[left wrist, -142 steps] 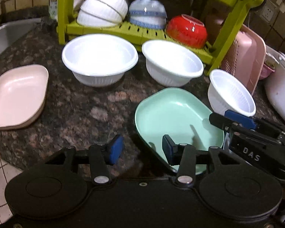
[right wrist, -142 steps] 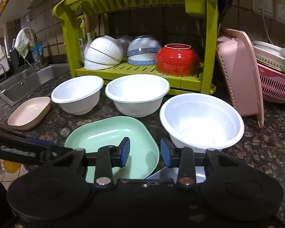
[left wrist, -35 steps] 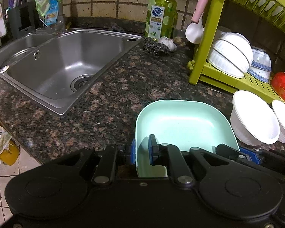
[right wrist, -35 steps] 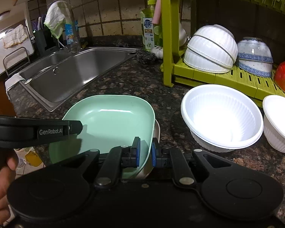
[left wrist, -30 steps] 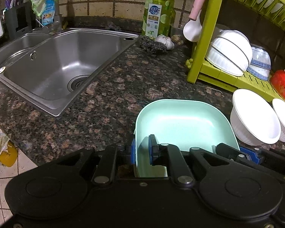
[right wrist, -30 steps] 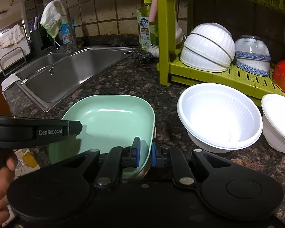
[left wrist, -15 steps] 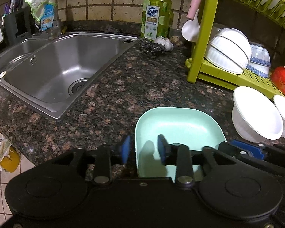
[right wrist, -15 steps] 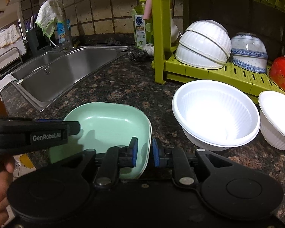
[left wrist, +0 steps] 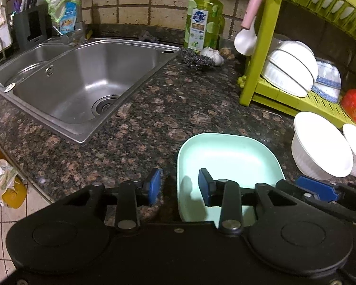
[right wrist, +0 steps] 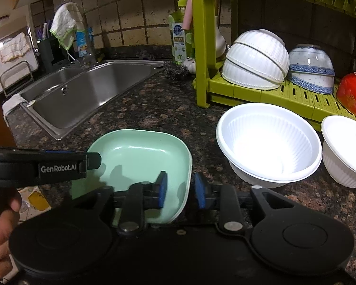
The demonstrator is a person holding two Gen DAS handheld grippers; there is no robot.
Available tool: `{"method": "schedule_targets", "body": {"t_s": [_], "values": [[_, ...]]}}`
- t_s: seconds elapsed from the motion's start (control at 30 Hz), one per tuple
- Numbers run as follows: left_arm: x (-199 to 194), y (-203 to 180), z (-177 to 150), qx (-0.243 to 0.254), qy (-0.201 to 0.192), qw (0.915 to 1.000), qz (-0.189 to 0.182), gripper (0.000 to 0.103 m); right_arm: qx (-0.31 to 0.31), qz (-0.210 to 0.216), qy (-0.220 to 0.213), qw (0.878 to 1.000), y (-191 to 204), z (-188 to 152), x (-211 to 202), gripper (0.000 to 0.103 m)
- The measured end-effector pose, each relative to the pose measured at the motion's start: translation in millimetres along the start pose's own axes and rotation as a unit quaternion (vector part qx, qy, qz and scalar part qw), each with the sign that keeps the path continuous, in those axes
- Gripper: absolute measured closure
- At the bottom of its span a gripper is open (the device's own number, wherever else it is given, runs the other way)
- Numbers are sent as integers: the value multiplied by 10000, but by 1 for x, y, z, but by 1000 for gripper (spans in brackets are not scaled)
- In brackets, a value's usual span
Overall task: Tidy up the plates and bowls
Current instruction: 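Carry the mint-green plate with the left tool toward the sink and release, then move the left tool to the light-blue plate and grip its rim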
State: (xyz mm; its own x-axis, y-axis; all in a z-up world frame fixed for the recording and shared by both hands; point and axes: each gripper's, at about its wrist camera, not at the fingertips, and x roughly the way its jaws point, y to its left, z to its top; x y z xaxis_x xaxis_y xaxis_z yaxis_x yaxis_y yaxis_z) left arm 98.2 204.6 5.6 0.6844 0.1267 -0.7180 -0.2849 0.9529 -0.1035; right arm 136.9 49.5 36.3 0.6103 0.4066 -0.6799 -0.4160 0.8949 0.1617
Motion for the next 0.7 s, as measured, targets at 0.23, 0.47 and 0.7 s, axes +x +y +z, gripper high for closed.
{"method": "schedule_targets", "body": {"t_s": [0.23,0.47,0.7], "values": [[-28,7,0,-294,-274,9992,0,44,-42,214,-232,9995,4,-3,-21,46],[-72,-3,2,-369,-810,9960,-96,37,-197,413,-709,9964,5,-11,-62,31],[-109,-47,-3,202,-1267,9912,-337,34,246,279,-1429,9890,-27,-24,-122,24]]}}
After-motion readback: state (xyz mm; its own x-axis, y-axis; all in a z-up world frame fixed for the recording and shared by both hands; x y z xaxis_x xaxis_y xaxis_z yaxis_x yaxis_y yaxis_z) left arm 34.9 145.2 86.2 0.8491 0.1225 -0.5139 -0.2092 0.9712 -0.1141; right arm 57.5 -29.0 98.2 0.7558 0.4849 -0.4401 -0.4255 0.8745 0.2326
